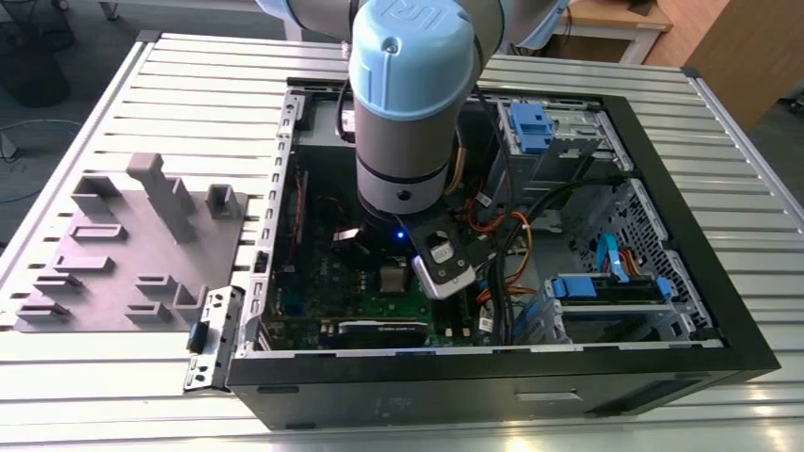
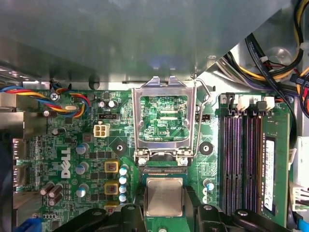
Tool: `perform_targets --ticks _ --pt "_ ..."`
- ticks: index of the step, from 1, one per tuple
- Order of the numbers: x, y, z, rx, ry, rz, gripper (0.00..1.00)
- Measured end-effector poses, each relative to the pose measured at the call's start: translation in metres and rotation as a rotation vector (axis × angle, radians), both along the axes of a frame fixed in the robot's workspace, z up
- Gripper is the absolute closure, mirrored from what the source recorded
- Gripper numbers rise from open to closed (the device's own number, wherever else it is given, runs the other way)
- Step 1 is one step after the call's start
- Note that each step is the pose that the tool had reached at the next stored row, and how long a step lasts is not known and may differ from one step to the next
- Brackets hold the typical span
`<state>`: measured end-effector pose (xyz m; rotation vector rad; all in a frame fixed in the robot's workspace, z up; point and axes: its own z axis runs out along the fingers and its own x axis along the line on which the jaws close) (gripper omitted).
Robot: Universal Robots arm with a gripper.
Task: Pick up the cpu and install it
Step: 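Place the cpu into insertion slot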
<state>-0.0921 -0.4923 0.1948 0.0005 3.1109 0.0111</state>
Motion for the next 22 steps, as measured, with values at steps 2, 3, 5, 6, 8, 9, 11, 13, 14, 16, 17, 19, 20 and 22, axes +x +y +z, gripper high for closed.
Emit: perform_targets --ticks 2,3,5,6,8,9,11,13,14,16,17,19,20,22 --pt "0.0 0.0 -0.0014 0.0005 0.0 0.0 0.58" --pt "0.0 0.0 -0.0017 0.0007 0.0001 0.0 0.58" --pt "0.0 0.0 -0.0017 0.0006 0.0002 0.0 0.58" --pt "0.0 0.0 -0.0018 0.0007 0.0001 0.0 0.58" --pt "0.0 0.0 -0.0019 0.0007 0.0001 0.0 0.58" --pt "0.0 0.0 -0.0023 0.0009 0.0 0.0 0.58" --pt "0.0 -0.0001 -0.003 0.0005 0.0003 0.0 0.58" --pt "0.0 0.0 -0.0031 0.0005 0.0002 0.0 0.58" --pt "0.0 0.0 -0.0032 0.0006 0.0002 0.0 0.58" --pt "0.0 0.0 -0.0033 0.0009 0.0001 0.0 0.58" --pt "0.0 0.0 -0.0033 0.0008 0.0001 0.0 0.58" --pt "0.0 0.0 -0.0034 0.0008 0.0001 0.0 0.58" --pt "0.0 0.0 -0.0034 0.0008 0.0001 0.0 0.58" --pt "0.0 0.0001 -0.0027 0.0015 -0.0003 0.0 0.58"
